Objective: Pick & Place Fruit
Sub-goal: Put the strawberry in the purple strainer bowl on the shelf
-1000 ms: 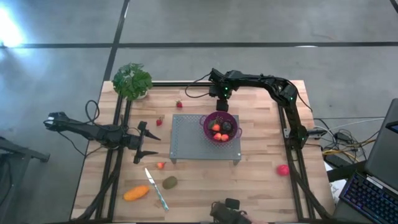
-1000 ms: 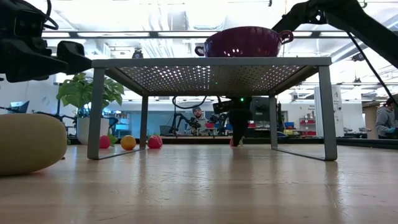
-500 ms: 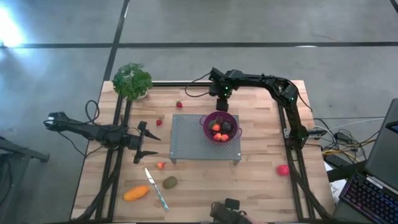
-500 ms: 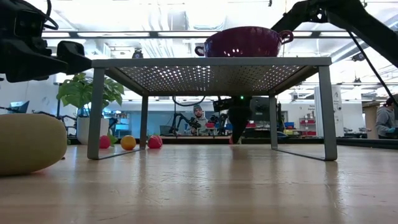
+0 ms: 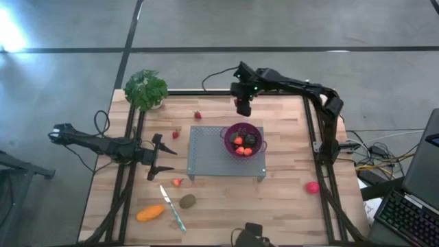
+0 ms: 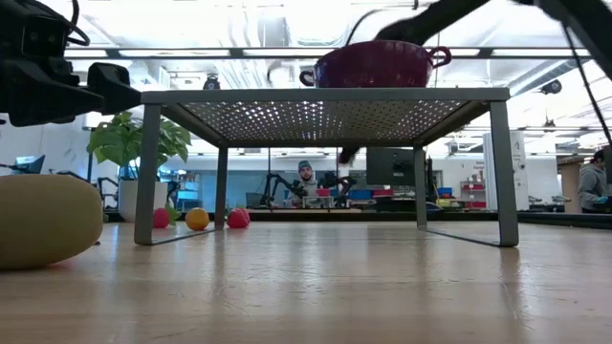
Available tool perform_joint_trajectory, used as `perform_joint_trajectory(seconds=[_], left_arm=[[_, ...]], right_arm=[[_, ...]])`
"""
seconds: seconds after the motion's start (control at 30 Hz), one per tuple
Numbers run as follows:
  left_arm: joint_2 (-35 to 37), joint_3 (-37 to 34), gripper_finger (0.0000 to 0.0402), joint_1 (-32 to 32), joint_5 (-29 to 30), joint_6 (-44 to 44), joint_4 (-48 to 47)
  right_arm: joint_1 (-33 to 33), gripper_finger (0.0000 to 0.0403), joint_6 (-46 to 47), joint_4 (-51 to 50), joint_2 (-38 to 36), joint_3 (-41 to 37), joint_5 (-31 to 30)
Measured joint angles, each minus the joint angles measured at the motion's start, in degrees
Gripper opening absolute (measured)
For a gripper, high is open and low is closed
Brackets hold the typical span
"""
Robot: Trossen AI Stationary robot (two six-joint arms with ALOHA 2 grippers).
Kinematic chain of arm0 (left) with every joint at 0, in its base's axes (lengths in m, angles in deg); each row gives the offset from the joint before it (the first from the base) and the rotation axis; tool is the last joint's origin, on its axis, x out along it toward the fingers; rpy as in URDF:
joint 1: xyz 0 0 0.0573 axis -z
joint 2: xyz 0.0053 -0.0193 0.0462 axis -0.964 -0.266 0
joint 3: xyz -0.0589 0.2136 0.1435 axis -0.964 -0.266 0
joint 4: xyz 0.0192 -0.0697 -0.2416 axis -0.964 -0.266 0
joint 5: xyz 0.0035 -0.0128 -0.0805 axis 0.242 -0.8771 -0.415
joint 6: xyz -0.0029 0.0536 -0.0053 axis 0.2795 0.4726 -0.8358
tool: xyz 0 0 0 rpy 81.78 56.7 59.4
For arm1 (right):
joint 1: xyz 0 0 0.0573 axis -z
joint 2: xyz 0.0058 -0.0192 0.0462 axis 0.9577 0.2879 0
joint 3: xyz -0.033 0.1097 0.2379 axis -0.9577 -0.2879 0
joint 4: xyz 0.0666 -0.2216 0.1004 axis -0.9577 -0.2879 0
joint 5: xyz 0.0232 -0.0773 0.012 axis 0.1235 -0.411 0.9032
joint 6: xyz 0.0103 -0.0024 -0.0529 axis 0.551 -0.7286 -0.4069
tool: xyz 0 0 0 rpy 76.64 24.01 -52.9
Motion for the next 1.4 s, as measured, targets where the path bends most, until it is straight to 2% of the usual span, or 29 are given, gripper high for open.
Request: perform_joint_trajectory(seconds=[0.2,0.4,0.53,0.67,0.9,1.07,1.3,1.4], left_arm=[[-0.01,0.00,0.0291,0.00,-0.02,0.00,-0.03],[-0.02,0.00,0.0291,0.00,-0.02,0.00,-0.04],[0.00,0.00,0.0291,-0.02,-0.02,0.00,-0.02],[0.00,0.00,0.0291,-0.01,-0.02,0.00,-0.02],[0.00,0.01,0.0291,-0.02,-0.02,0.00,-0.02],[-0.02,0.02,0.0291,0.00,-0.02,0.00,-0.02],[-0.02,0.00,0.0291,-0.02,0.00,0.00,-0.04],[-0.02,0.02,0.0291,-0.02,-0.02,0.00,-0.04]], right_arm=[[-2.56,0.0134,-0.13,-0.89,-9.19,-0.07,1.88],[-6.69,0.0138,1.46,-1.19,-17.86,-0.82,8.75],[-10.38,0.0148,2.40,-2.62,-22.49,-1.34,8.93],[-14.41,0.0140,3.46,-5.49,-25.52,-2.04,9.00],[-18.43,0.0137,5.85,-7.02,-26.10,-4.80,8.91],[-18.98,0.0151,6.68,-5.89,-24.94,-8.94,8.34],[-18.96,0.0132,7.40,-2.55,-24.33,-14.07,7.92],[-18.96,0.0136,8.02,-1.34,-24.25,-15.37,6.85]])
